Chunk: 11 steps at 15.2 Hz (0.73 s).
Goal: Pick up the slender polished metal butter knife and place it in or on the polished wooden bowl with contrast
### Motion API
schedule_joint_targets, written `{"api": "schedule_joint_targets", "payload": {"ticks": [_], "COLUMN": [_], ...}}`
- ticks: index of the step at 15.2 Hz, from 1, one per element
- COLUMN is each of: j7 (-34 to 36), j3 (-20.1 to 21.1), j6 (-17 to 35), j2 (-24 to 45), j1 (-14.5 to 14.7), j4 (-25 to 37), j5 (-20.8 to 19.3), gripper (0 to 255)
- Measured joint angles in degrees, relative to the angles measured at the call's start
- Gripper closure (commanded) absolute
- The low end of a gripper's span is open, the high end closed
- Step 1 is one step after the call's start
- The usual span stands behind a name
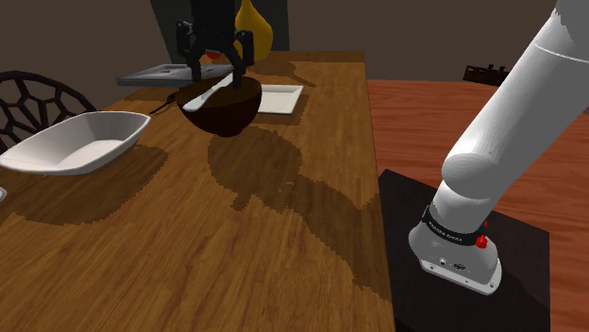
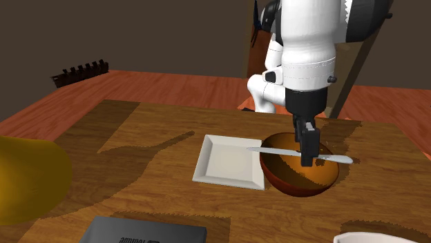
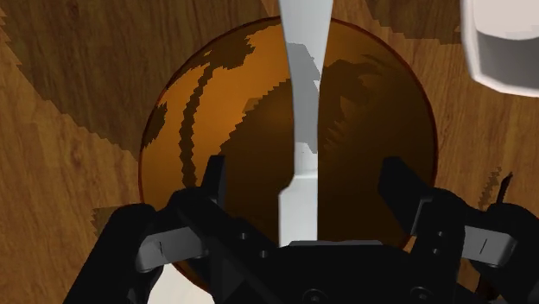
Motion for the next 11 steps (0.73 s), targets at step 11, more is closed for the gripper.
{"api": "schedule_joint_targets", "payload": {"ticks": [11], "j7": [0.6], "j3": [-0.8], "j6": [-7.2], "j2": [0.9], "j1": [-0.6], "j4": [7.9], "j5": [-0.6], "gripper": [0]}}
